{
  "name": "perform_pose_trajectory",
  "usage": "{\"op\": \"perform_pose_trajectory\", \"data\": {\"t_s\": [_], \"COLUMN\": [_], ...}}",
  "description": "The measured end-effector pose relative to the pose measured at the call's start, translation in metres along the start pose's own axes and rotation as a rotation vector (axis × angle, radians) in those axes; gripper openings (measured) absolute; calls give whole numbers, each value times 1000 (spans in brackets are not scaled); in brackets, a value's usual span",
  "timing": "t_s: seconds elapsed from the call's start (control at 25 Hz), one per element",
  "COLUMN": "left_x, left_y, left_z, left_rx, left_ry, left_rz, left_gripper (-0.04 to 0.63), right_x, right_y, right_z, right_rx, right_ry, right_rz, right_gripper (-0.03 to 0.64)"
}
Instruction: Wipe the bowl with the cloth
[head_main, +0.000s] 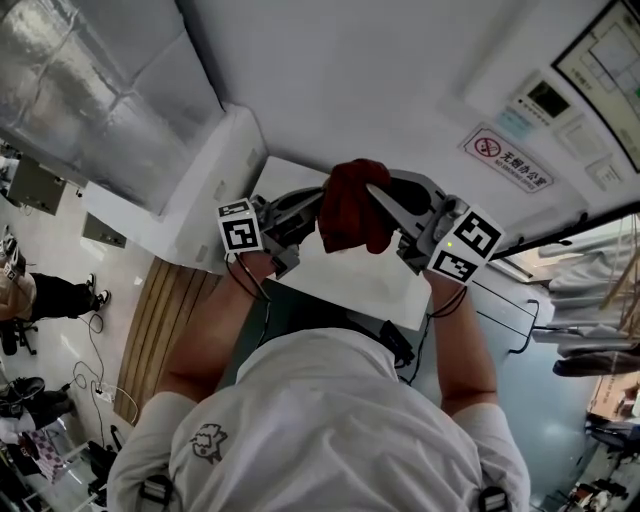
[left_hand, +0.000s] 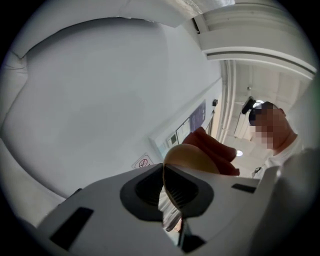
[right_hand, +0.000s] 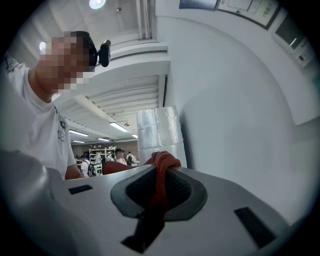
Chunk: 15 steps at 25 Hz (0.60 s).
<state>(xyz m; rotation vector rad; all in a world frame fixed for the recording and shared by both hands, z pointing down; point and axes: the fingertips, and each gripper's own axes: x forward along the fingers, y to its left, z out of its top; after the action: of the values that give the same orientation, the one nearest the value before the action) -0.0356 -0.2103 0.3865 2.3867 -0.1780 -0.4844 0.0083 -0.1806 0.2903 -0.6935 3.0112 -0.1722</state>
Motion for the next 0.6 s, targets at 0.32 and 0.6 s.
{"op": "perform_pose_trajectory", "data": {"t_s": [0.32, 0.6], "left_x": [13, 19], "left_y": [-31, -40], "left_z": [-2, 11], "left_rx": [39, 20], "left_ry": [86, 23], "left_rz": [-104, -144], "left_gripper": [23, 25], "right_x": [9, 19], "right_y": [-33, -42], "right_z": [-21, -60], "right_rx": [143, 218], "right_ry": [-25, 47], "right_rz": [-26, -57], "right_gripper": [48, 48]}}
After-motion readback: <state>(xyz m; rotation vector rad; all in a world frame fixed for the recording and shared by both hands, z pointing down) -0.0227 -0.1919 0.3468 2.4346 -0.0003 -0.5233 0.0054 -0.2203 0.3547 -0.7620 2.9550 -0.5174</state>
